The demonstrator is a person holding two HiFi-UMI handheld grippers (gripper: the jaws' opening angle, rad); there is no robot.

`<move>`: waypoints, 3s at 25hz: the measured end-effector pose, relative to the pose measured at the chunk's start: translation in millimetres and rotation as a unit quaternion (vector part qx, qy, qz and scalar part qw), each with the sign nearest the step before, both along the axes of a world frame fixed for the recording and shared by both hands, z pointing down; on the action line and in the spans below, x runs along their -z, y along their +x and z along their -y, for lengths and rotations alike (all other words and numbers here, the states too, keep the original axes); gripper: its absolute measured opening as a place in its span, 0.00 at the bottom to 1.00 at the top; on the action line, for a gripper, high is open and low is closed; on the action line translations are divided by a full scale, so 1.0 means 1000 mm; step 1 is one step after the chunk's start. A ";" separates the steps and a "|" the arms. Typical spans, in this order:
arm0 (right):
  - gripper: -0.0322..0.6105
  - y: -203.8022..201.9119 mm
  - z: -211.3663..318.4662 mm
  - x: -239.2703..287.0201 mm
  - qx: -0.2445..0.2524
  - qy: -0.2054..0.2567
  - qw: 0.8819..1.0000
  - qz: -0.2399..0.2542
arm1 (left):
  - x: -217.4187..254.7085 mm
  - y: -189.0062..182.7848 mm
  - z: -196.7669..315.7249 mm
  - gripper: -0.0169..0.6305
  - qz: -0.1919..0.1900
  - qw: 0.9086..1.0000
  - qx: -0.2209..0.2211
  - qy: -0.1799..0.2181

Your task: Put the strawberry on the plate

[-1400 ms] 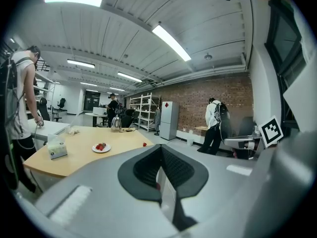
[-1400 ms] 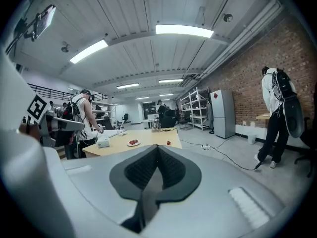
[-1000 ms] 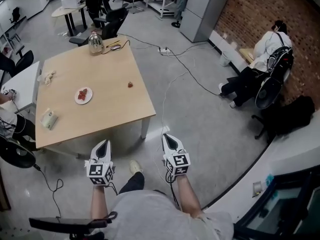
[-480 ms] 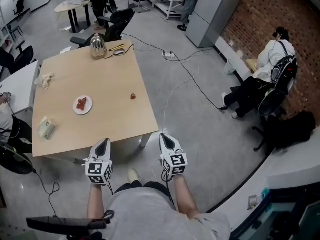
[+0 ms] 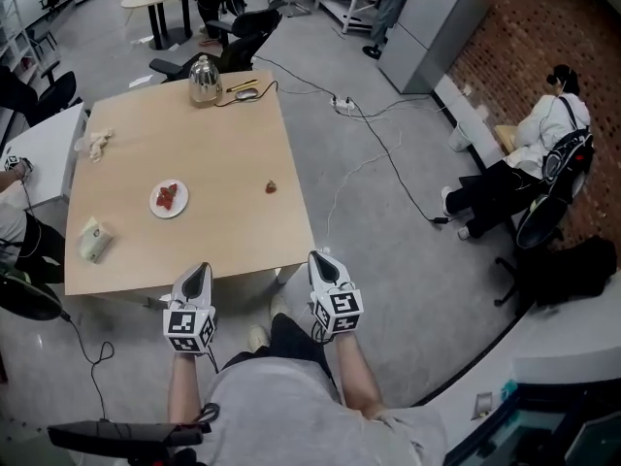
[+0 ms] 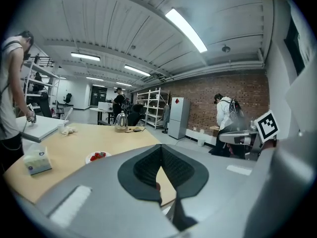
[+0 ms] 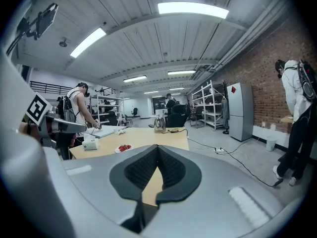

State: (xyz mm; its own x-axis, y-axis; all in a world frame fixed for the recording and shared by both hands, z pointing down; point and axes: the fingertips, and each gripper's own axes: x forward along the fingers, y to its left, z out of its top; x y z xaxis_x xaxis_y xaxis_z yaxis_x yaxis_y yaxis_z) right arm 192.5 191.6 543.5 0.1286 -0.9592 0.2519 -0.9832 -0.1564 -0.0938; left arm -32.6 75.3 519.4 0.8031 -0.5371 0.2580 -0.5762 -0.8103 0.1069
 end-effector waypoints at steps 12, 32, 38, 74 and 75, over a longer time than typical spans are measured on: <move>0.06 0.027 0.075 -0.013 0.044 -0.011 0.999 0.001 | -0.010 0.004 0.049 0.05 0.006 0.998 0.059 -0.011; 0.06 0.078 0.201 -0.073 0.102 -0.083 0.991 0.019 | -0.054 0.035 0.134 0.05 0.045 0.990 0.115 -0.069; 0.06 0.085 0.232 -0.100 0.115 -0.106 0.988 0.017 | -0.071 0.037 0.152 0.05 0.056 0.987 0.125 -0.087; 0.38 0.092 0.303 -0.229 0.191 -0.248 0.950 0.010 | -0.100 0.025 0.187 0.05 0.078 0.968 0.192 -0.138; 0.38 0.092 0.304 -0.230 0.193 -0.250 0.949 0.008 | -0.100 0.025 0.188 0.05 0.078 0.968 0.193 -0.138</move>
State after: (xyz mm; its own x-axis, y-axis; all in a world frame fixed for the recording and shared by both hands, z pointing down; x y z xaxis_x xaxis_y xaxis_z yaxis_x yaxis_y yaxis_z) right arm 284.9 -112.1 773.5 -0.2162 -0.6942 0.6865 -0.9753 0.1863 -0.1187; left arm -7.8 -112.6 619.1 0.4952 -0.6825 0.5375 -0.8574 -0.4836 0.1760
